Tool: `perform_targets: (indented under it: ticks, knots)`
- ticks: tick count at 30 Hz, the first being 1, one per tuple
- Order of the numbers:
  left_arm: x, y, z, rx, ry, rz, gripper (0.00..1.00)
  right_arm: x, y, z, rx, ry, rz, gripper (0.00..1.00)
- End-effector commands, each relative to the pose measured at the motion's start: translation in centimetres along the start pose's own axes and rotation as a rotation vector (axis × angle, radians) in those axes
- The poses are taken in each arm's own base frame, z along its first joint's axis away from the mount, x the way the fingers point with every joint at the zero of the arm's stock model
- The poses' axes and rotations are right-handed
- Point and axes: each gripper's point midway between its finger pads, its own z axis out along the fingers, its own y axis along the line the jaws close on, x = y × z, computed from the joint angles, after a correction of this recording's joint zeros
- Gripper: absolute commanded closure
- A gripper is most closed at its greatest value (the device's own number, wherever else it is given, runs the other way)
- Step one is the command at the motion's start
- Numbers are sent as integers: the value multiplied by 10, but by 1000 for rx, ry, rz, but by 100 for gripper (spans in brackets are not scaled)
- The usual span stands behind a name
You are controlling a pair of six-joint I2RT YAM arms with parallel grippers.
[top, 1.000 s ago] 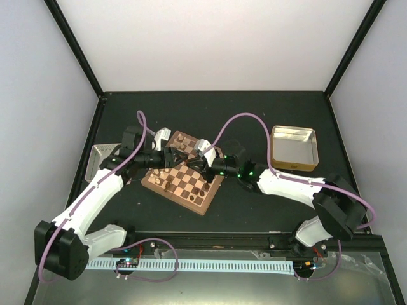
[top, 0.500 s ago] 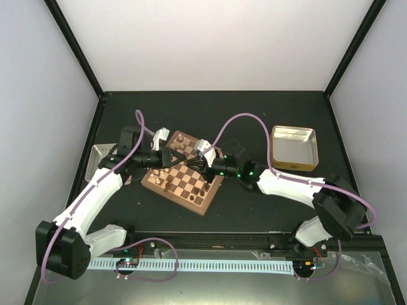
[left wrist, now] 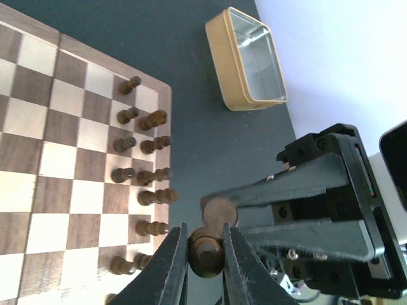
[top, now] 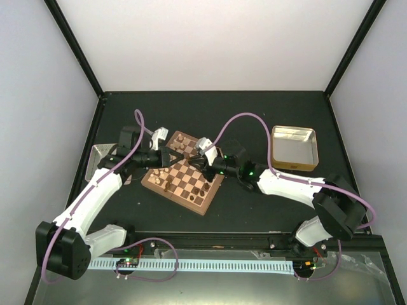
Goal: Set up the chess pieces on the board
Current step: Pick up the chess piece from the chessboard, then place the chess piece on the chessboard.
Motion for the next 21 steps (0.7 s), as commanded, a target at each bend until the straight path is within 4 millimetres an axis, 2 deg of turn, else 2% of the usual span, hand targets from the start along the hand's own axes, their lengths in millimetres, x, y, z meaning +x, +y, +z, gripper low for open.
perform_targets:
  ticks: [1, 5, 8, 15, 19, 21]
  knots:
    - [-8, 14, -9, -111, -68, 47, 96, 5, -45, -12, 233, -14, 96, 99]
    - [-6, 29, -9, -217, -94, 63, 96, 13, -87, -39, 443, -31, 240, 99]
    - [0, 35, -1, -280, -80, 84, 95, 11, -102, -61, 542, -66, 289, 99]
    - [29, 47, 42, -429, 14, 178, 94, -1, -116, -96, 660, -124, 349, 98]
    - [46, 46, 72, -431, 90, 218, 93, -1, -117, -102, 656, -133, 374, 98]
    - [55, 53, 88, -459, 143, 234, 92, 1, -118, -103, 655, -131, 382, 98]
